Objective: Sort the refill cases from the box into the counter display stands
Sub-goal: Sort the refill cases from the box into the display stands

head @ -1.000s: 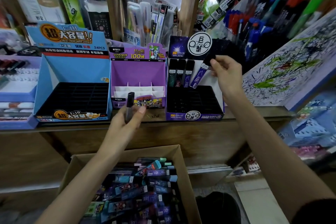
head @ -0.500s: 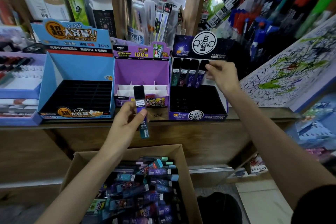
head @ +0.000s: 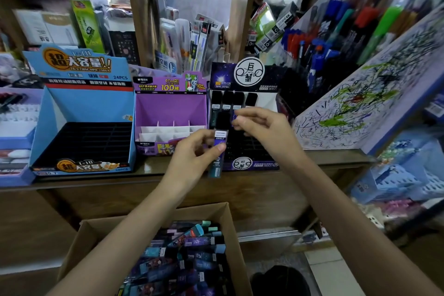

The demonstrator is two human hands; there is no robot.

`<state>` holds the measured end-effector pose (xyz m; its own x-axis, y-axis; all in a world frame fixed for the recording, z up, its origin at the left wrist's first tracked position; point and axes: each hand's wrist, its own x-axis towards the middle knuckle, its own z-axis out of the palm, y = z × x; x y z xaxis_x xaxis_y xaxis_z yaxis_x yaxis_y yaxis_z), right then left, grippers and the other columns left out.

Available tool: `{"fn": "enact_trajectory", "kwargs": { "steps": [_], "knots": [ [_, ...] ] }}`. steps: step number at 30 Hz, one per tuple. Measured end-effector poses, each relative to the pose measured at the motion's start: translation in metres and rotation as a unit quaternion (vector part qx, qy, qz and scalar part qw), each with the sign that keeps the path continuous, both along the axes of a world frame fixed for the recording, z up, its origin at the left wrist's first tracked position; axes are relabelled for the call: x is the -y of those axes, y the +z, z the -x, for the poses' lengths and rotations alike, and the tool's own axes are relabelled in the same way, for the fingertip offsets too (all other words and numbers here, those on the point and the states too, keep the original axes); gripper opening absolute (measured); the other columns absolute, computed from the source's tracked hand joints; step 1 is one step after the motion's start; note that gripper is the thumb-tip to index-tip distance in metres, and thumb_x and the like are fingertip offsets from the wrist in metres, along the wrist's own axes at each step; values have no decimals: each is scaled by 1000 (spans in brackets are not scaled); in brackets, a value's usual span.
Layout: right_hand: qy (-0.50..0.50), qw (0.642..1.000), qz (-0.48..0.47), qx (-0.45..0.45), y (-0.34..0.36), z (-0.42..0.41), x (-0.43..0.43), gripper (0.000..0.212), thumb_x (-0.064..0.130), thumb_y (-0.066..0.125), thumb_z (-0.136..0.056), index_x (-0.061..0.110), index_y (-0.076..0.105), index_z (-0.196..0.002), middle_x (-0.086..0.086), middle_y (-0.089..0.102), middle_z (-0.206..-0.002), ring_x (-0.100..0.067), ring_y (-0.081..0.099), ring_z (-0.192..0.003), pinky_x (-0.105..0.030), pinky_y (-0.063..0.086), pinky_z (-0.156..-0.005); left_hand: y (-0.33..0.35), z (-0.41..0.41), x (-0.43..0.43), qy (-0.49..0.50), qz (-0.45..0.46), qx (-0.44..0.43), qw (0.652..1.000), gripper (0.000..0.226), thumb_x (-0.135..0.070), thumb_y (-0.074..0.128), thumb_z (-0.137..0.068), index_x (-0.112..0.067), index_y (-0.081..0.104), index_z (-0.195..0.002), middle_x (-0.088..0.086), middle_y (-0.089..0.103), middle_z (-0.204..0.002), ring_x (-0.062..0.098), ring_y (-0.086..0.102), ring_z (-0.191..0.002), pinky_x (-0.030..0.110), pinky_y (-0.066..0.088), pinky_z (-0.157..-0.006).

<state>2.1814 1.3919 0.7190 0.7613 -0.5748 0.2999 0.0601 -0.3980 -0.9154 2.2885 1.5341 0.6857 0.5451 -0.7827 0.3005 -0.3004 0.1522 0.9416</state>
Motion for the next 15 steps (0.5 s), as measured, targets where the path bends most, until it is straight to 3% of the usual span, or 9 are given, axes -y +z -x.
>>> {"fn": "enact_trajectory", "kwargs": {
  "steps": [5,7,9,11,15],
  "knots": [
    [-25,1000,6,12,19,11,8,20,0,68,-81,21,67,-80,11,67,-69,-1,62,-69,-15,49,-68,11,5,32,-44,4,42,998,22,-8,65,-86,-29,62,-91,-16,61,-73,0,56,-73,13,47,-70],
    [-38,999,-7,0,25,16,19,16,0,67,-81,16,65,-80,3,65,-71,-2,61,-65,-17,50,-65,13,4,43,-43,-9,71,997,19,-11,65,-86,-24,65,-100,-8,63,-88,8,59,-85,21,49,-81],
    [-81,997,-4,3,31,20,35,14,1,66,-83,15,62,-80,-2,62,-75,-1,61,-63,-19,52,-64,15,-4,53,2,-32,162,986,30,-16,65,-86,-13,62,-116,0,58,-107,13,57,-100,23,45,-89],
    [-153,988,36,-1,33,23,55,11,5,65,-85,15,60,-84,-2,62,-80,-6,62,-71,-24,53,-70,20,-15,65,52,-38,289,955,38,-18,64,-88,-9,57,-124,5,54,-118,15,52,-109,22,39,-93],
    [-225,968,110,-19,30,15,81,8,10,65,-86,13,59,-90,-4,62,-88,-17,60,-84,-34,54,-81,31,-33,93,84,-70,501,858,45,-11,58,-89,-11,50,-133,9,50,-132,29,44,-120,38,34,-99]
  ]
}}
